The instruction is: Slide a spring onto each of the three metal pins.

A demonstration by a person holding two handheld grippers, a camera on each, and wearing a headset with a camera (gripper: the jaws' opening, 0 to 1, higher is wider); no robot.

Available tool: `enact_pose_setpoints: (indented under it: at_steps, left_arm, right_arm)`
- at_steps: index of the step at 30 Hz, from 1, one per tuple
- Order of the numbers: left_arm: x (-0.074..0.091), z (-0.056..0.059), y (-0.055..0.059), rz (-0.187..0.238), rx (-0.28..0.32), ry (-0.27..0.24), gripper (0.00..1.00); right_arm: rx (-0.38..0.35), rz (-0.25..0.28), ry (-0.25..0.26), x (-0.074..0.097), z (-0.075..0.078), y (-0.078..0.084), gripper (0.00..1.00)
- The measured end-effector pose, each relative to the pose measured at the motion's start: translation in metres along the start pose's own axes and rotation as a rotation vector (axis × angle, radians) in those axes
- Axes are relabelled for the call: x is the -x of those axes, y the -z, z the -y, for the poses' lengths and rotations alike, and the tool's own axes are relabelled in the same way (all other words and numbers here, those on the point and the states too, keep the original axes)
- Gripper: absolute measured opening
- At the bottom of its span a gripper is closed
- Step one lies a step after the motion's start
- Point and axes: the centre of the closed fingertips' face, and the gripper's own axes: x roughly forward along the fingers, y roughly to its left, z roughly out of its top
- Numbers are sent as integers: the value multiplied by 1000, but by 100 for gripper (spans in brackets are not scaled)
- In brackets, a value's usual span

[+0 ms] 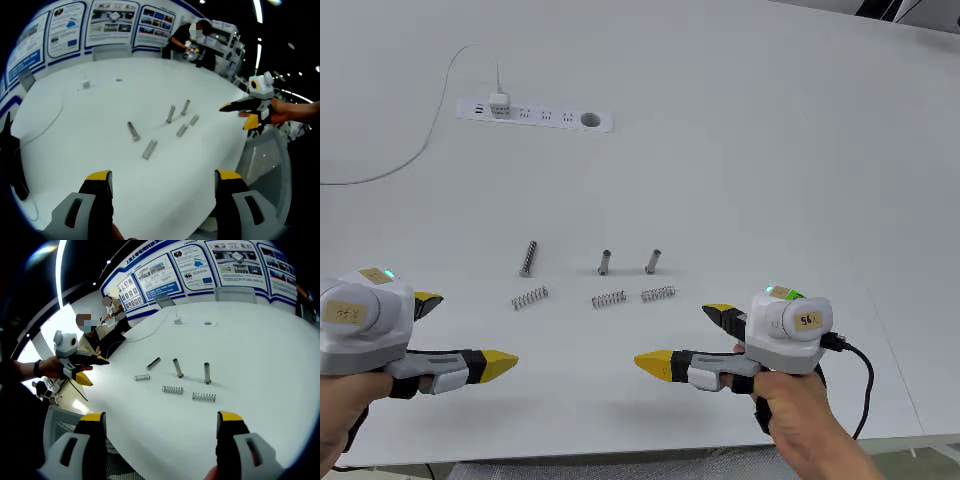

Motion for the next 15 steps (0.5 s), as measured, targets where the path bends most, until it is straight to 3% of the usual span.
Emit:
enact_pose_setpoints:
  at_steps: [15]
  left_arm:
    - [-1,-1,-5,6,-1,1,84]
  right_arm:
    - [-7,6,-14,-1,-3,-1,91]
